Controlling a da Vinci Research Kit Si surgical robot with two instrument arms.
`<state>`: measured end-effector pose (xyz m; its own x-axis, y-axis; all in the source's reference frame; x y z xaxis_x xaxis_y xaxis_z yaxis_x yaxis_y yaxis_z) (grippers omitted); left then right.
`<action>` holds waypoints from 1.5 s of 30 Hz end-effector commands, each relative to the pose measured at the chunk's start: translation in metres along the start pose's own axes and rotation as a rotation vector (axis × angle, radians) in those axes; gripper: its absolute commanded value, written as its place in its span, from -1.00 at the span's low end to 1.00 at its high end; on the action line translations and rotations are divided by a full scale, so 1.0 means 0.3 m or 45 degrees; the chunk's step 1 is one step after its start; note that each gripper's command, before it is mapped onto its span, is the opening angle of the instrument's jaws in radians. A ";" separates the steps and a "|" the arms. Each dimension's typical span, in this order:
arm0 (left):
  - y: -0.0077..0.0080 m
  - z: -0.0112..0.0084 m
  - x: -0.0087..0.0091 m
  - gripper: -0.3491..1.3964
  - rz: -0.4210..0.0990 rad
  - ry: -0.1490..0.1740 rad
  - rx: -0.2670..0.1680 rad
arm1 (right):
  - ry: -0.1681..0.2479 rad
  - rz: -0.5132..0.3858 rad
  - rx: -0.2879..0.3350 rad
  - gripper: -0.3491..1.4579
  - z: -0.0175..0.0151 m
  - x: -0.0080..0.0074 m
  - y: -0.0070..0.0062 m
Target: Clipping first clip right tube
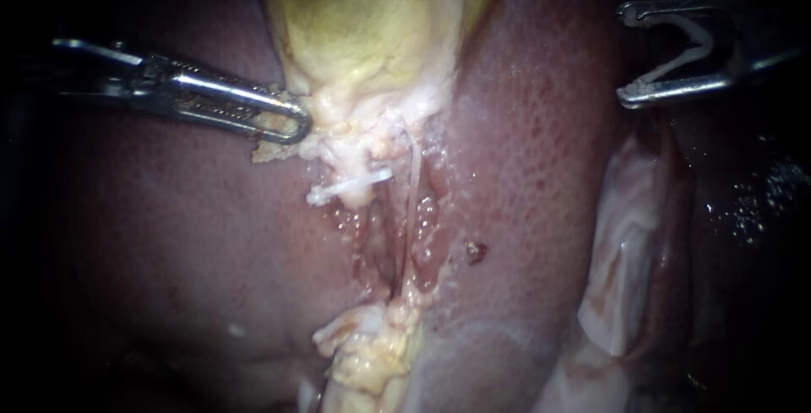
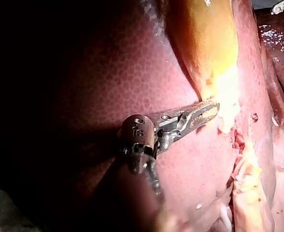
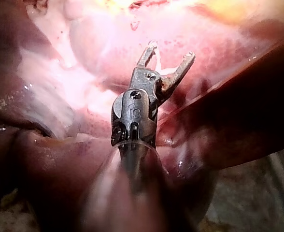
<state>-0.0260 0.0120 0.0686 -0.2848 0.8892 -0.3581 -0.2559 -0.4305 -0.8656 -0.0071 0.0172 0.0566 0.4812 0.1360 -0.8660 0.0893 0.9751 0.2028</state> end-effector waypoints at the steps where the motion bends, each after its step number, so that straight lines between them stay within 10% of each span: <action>1: 0.0001 -0.0007 0.0003 -1.00 -0.001 -0.001 -0.002 | 0.001 0.000 0.000 -0.09 0.000 0.0001 -0.0001; 14: 0.0071 -0.0326 0.0149 -1.00 -0.026 0.060 0.027 | 0.001 0.000 0.000 -0.09 0.000 0.0005 -0.0002; 22: 0.0076 -0.0334 0.0153 -1.00 -0.021 0.066 0.028 | 0.042 0.010 0.074 -0.09 0.005 0.0004 -0.0033; 36: 0.0087 -0.0337 0.0150 -1.00 -0.022 0.067 0.030 | 0.172 0.194 0.251 -0.10 0.044 -0.0078 -0.0251; 45: 0.0090 -0.0337 0.0150 -1.00 -0.022 0.067 0.030 | 0.239 0.276 0.328 -0.11 0.060 -0.0076 -0.0313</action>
<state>-0.0186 0.0164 0.0611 -0.2313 0.9031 -0.3617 -0.2822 -0.4181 -0.8634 0.0071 0.0044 0.0651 0.3476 0.3996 -0.8482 0.2318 0.8399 0.4907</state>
